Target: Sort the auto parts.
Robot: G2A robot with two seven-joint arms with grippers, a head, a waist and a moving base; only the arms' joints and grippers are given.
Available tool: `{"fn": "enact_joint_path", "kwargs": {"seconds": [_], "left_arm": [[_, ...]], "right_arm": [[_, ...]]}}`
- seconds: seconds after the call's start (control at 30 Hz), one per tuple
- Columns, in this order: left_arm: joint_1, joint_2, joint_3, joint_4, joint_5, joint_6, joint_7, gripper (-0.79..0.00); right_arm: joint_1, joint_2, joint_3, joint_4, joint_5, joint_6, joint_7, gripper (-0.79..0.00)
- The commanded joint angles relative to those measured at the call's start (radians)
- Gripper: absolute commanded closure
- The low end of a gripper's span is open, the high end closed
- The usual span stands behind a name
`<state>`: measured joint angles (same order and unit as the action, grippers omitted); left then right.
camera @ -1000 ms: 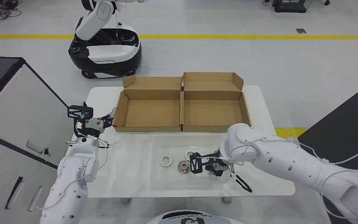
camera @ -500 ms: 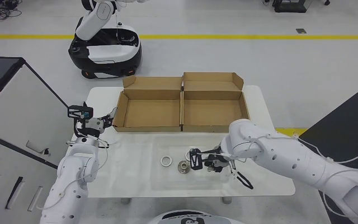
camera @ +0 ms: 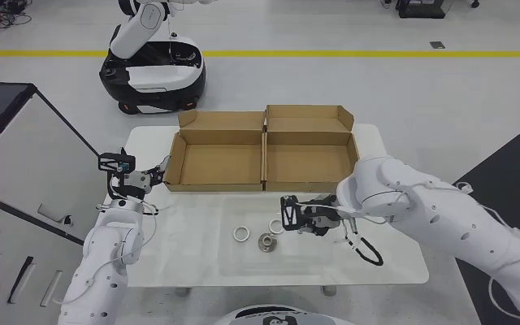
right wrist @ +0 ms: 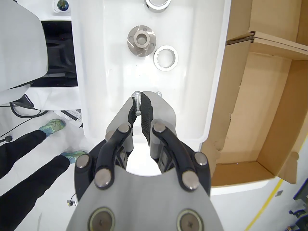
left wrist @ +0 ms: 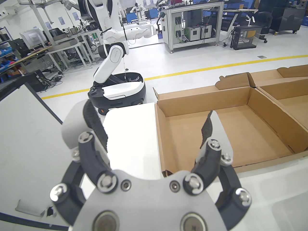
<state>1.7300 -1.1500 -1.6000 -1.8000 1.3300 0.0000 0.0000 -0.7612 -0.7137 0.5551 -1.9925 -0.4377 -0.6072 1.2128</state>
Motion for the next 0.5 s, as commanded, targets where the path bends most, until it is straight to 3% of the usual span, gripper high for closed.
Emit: {"fn": "enact_joint_path", "kwargs": {"seconds": [0.0, 0.47], "left_arm": [[0.0, 0.0, 0.0, 0.0, 0.0, 0.0, 0.0, -0.785], [0.0, 0.0, 0.0, 0.0, 0.0, 0.0, 0.0, -0.785]], "right_arm": [[-0.004, 0.016, 0.03, -0.009, 0.015, -0.011, -0.011, 0.0], [-0.085, 0.113, 0.258, -0.019, 0.162, -0.05, -0.161, 0.0]]}}
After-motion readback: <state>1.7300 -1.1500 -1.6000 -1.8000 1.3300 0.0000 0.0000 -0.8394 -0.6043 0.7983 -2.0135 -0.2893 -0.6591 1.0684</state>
